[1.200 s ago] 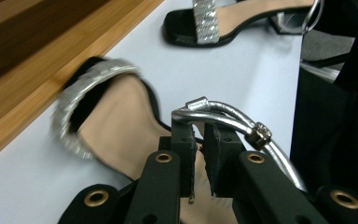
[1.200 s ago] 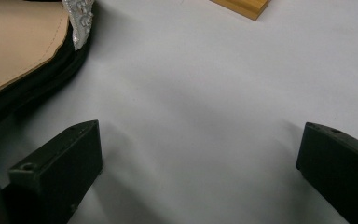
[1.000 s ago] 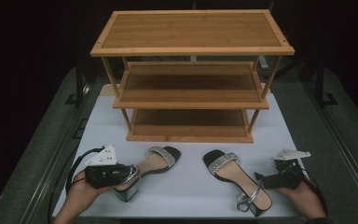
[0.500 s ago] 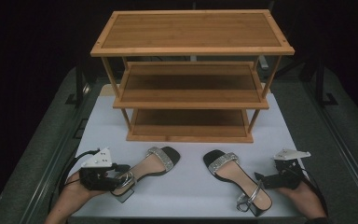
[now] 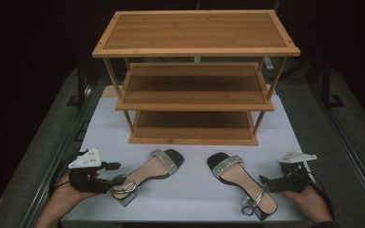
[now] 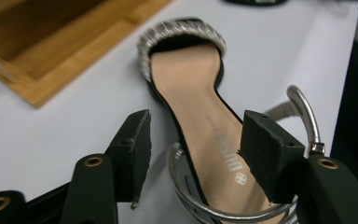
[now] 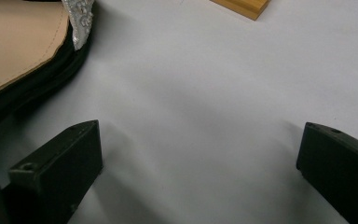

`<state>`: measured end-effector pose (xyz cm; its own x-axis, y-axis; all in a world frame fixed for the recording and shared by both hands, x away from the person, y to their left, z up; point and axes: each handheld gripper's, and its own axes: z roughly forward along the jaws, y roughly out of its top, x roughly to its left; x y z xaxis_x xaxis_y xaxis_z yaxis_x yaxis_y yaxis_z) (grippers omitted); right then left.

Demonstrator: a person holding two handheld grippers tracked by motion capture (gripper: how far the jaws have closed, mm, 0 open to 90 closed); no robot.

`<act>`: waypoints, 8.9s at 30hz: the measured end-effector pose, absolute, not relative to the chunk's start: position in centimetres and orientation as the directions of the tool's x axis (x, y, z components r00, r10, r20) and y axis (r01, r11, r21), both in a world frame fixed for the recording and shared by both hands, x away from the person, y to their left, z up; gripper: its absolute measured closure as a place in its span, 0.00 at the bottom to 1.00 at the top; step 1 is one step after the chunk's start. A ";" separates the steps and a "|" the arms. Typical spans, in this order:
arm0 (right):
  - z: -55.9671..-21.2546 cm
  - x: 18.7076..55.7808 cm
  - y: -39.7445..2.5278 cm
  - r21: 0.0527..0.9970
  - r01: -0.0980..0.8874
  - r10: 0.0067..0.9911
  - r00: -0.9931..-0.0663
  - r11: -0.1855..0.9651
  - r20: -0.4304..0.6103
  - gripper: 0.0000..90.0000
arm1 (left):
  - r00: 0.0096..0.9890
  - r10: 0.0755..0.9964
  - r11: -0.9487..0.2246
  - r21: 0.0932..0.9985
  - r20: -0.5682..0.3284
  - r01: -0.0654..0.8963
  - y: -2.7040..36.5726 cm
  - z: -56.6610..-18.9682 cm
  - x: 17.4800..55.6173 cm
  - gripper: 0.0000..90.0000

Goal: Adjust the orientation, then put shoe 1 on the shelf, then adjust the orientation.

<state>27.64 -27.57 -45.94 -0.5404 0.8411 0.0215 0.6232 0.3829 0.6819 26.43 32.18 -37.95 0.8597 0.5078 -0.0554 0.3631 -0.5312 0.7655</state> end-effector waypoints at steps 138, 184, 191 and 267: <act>-46.0 27.7 -27.6 0.683 0.624 0.842 -0.539 0.380 0.024 0.00 | 0.517 0.856 -0.295 0.835 0.014 0.465 16.1 -43.0 41.6 0.37; -45.9 27.6 -27.6 0.682 0.624 0.842 -0.540 0.381 0.023 0.00 | 0.479 0.873 -0.144 0.890 -0.092 0.433 17.3 -41.7 38.7 0.22; -45.9 27.6 -27.6 0.682 0.625 0.842 -0.538 0.380 0.024 0.00 | 0.513 0.858 -0.211 0.884 -0.036 0.416 18.6 -41.4 35.9 0.22; -45.9 27.6 -27.5 0.683 0.622 0.842 -0.540 0.384 0.019 0.00 | 0.734 0.679 -0.524 0.716 0.023 0.462 22.0 -41.0 31.6 0.18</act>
<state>27.62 -27.52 -45.94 -0.5395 0.8418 0.0185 0.6219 0.3836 0.6827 31.65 21.98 -41.02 0.7337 0.6791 0.0227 0.4625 -0.5236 0.7155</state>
